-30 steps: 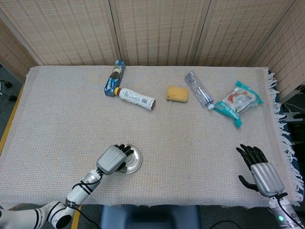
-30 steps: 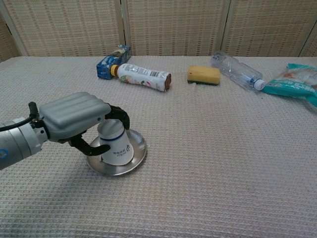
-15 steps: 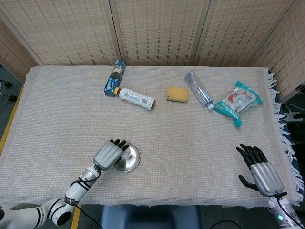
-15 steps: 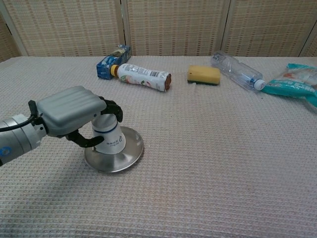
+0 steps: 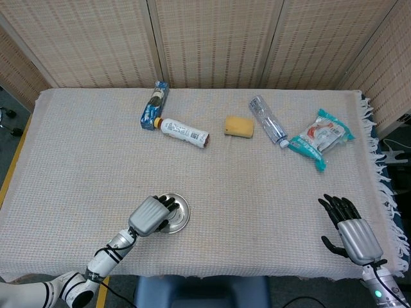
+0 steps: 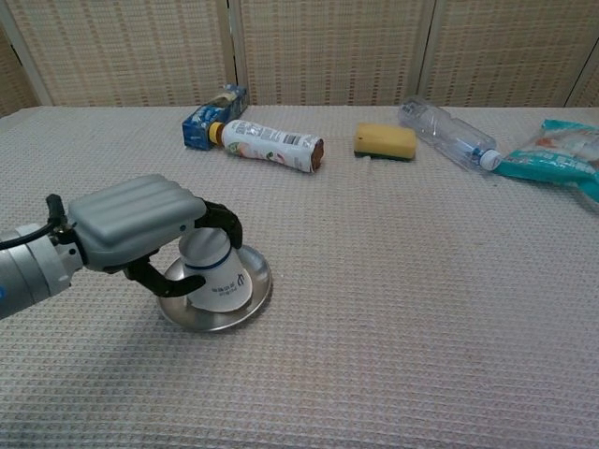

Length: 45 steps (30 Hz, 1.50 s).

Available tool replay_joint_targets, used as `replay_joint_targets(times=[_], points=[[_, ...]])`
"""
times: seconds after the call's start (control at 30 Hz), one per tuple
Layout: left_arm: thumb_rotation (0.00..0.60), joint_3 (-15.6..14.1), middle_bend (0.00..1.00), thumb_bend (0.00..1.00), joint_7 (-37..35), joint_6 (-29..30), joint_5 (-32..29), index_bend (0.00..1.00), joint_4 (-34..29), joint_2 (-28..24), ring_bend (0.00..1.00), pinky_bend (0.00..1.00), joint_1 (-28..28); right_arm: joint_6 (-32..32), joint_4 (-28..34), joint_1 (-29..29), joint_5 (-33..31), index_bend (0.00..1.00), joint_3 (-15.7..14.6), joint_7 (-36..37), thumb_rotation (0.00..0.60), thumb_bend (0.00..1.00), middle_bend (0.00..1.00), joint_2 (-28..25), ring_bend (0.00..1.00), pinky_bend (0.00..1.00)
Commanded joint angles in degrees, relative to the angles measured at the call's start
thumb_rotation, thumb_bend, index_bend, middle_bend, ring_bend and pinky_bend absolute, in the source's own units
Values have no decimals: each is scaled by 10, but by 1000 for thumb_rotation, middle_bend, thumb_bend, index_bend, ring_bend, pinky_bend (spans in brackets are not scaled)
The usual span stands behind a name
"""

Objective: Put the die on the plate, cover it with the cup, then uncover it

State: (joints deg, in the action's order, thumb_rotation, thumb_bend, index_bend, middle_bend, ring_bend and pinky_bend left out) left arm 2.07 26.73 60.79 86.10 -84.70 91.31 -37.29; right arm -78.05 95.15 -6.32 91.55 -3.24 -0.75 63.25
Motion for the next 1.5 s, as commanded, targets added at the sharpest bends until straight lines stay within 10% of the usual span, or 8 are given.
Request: replay_joint_targets(times=[0.03,0.43,0.97,1.5], points=[[600,0,526,403,4,-7,-8,423,1,1,392,654,-2,0,0,0,-1,0,0,1,600,218,0,0,0,0],[600,19,525,421,52,32,-10,423,74,34,392,653,3,1,0,0,-1,0,0,-1,600,218,0,0,0,0],[600,-5,546,438,33,-5,-36,423,-55,-31,408,666,13,1,-1,0,2,0,-1,-2,600,218,0,1,0,0],[600,12,547,446,55,14,-47,427,8,-7,410,666,9,8,0,-1,-3,0,-1,-5,600,218,0,2,0,0]])
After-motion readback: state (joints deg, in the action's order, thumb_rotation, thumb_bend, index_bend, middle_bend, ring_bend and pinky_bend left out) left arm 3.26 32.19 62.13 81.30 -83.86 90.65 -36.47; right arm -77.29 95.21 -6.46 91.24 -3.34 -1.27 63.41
